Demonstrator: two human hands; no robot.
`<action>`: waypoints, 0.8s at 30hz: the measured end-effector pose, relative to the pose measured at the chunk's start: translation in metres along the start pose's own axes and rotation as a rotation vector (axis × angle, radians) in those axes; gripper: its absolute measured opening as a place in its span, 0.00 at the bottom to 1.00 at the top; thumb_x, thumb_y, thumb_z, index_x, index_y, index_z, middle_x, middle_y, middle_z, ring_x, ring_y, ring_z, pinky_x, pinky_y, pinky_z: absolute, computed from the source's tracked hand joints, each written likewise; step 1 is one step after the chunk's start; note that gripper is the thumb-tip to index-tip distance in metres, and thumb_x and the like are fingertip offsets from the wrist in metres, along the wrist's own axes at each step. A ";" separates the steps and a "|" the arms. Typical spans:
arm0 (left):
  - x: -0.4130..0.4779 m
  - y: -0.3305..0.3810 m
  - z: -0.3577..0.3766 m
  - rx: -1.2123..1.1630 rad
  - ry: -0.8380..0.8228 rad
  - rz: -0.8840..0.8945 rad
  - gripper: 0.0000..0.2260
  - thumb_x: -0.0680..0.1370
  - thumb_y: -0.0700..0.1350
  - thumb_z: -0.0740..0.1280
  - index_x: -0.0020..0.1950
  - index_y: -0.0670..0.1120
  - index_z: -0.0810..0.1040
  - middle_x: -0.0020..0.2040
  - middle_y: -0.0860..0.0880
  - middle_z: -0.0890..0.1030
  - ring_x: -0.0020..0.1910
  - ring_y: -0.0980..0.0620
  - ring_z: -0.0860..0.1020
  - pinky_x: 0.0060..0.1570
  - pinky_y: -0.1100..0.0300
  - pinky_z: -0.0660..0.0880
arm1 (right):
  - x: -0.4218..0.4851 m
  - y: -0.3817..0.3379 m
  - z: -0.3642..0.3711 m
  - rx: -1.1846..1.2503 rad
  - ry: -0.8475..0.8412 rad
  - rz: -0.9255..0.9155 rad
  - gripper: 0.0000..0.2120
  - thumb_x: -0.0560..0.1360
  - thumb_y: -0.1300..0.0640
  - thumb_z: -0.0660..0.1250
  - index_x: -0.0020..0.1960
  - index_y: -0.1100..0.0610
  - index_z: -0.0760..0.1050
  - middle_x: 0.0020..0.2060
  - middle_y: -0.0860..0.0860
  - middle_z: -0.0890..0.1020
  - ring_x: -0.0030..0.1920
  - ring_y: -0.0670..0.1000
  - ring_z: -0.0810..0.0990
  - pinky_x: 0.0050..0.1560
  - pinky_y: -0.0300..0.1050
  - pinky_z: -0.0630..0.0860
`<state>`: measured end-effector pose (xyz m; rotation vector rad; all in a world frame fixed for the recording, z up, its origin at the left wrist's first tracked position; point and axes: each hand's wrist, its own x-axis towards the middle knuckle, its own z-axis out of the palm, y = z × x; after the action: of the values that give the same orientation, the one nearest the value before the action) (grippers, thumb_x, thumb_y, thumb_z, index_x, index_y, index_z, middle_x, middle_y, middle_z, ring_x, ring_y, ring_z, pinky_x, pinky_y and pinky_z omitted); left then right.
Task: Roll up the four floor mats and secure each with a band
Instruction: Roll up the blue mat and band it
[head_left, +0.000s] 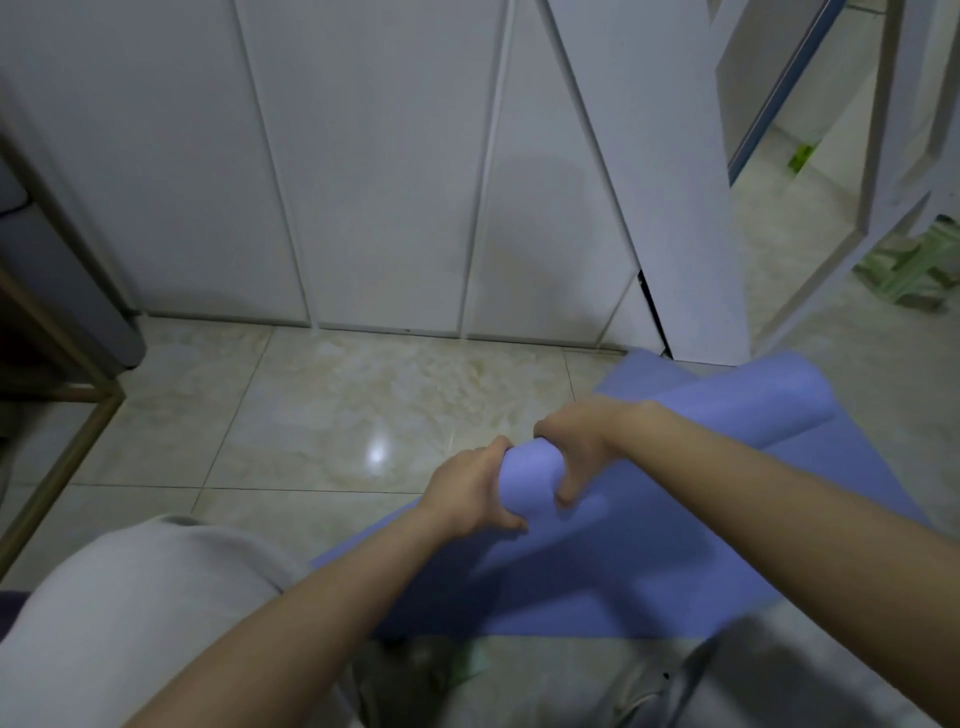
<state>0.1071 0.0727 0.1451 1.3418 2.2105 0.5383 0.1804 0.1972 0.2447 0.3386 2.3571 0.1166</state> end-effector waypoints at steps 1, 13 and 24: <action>0.003 0.000 -0.002 -0.005 -0.023 0.004 0.30 0.63 0.54 0.78 0.59 0.48 0.69 0.53 0.48 0.79 0.50 0.46 0.76 0.45 0.53 0.73 | -0.003 0.001 0.005 -0.042 0.052 -0.014 0.30 0.66 0.42 0.74 0.62 0.54 0.69 0.52 0.50 0.78 0.48 0.53 0.76 0.44 0.43 0.68; 0.016 -0.005 -0.012 -0.197 -0.178 0.072 0.35 0.63 0.51 0.80 0.65 0.49 0.67 0.59 0.50 0.75 0.53 0.51 0.74 0.49 0.59 0.72 | -0.004 0.002 0.026 -0.260 0.341 -0.037 0.25 0.68 0.50 0.71 0.59 0.57 0.64 0.52 0.54 0.75 0.46 0.56 0.75 0.41 0.46 0.63; 0.015 -0.037 -0.058 -0.120 -0.078 -0.058 0.33 0.63 0.49 0.78 0.64 0.50 0.69 0.60 0.49 0.77 0.56 0.46 0.76 0.54 0.54 0.74 | 0.009 0.017 -0.005 -0.396 0.675 0.040 0.26 0.55 0.54 0.79 0.47 0.57 0.71 0.38 0.53 0.77 0.35 0.55 0.78 0.35 0.44 0.63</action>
<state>0.0406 0.0658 0.1677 1.2137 2.1122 0.5773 0.1744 0.2159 0.2448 0.1623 2.8961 0.8147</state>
